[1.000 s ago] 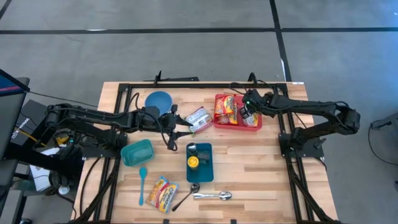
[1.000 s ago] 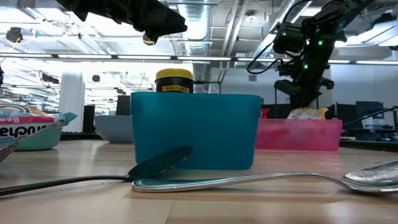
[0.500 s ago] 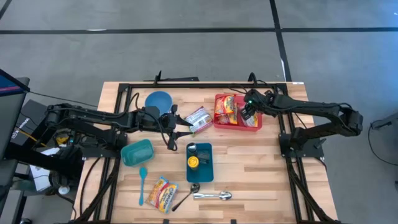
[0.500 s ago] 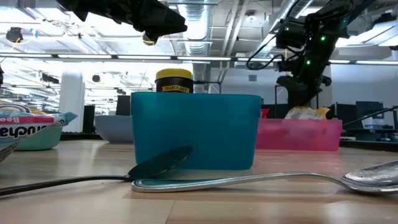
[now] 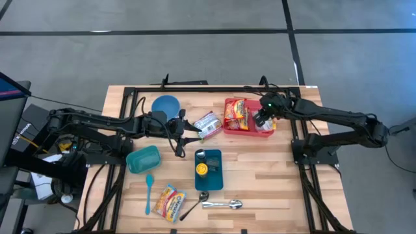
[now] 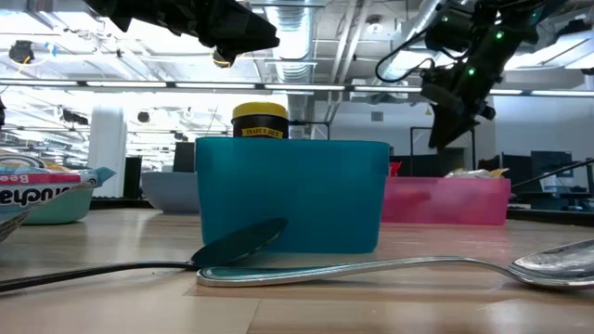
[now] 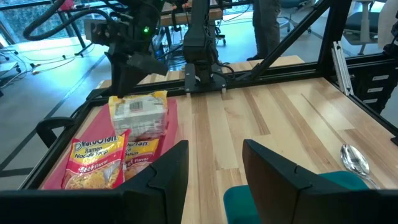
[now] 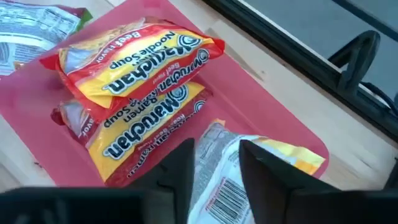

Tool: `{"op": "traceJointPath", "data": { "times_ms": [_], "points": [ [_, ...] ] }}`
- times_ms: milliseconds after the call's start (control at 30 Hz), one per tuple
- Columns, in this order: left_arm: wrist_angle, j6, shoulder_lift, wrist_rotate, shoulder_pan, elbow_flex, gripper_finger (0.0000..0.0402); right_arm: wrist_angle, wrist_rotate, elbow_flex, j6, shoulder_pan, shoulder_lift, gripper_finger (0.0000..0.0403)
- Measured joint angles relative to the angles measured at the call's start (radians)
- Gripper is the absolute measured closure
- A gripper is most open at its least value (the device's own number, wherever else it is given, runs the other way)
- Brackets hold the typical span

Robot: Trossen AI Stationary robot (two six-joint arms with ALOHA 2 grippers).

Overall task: Pick & Place Food Item
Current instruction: Put the light blue noodle pack into the red bin

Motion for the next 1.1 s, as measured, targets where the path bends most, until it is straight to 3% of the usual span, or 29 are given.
{"op": "traceJointPath", "data": {
  "times_ms": [300,700,1100],
  "points": [
    [0.000,0.000,0.000,0.000,0.000,0.000,0.0257,0.022,-0.081,0.000,-0.014,0.018,0.010,0.0397],
    [0.000,0.000,0.000,0.000,0.000,0.000,0.0257,0.089,-0.242,0.000,-0.271,0.156,0.007,0.0399],
    [0.000,0.000,0.000,0.000,0.000,0.000,0.0257,0.097,-0.234,0.000,-0.108,0.172,0.007,0.0402]
  ]
}}
